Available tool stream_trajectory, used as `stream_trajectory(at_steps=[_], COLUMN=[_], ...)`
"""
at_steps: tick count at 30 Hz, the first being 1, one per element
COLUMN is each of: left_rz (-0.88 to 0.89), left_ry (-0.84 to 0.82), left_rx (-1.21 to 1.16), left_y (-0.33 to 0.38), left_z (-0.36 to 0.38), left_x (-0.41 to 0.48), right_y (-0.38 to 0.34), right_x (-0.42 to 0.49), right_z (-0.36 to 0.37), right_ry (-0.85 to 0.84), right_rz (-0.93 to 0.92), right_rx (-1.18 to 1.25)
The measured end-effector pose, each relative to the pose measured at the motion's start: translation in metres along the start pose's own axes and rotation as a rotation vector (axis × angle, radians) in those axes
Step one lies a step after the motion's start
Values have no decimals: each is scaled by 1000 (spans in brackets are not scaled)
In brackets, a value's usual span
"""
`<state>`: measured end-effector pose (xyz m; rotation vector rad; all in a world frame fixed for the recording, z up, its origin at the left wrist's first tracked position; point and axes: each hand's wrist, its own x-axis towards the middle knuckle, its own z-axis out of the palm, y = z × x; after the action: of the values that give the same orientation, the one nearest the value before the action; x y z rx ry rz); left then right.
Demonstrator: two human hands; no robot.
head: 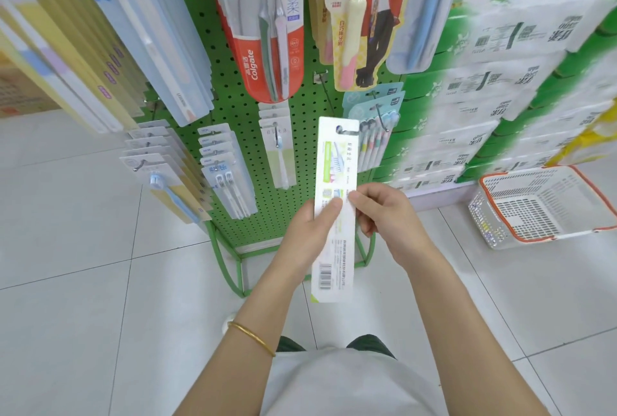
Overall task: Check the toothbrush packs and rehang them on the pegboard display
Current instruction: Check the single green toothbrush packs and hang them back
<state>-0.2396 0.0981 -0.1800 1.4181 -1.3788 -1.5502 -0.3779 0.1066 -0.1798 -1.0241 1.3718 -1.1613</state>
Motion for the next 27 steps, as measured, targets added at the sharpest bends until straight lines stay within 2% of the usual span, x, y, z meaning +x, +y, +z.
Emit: stream_trajectory(at_steps=[8,11,16,21,25,27], left_rz=[133,138,44,49,11,-10], left_ry=[299,362,296,239,226,236], left_rx=[-78,-156,-372,-498,-572,-547], left_y=[26,27,16,12,13,12], left_z=[-21,-28,-41,-50,-57,-60], left_x=[21,20,14,8,9,10], right_y=[6,10,25,43,44,41], right_x=[-1,0,2,6,9,10], right_z=[7,11,23,44,56,61], right_ry=[-147,-208,-391,-545,-638,-621], right_rz=[-9,-10,111,243,233,204], right_rx=[-63,-76,132,315,249,181])
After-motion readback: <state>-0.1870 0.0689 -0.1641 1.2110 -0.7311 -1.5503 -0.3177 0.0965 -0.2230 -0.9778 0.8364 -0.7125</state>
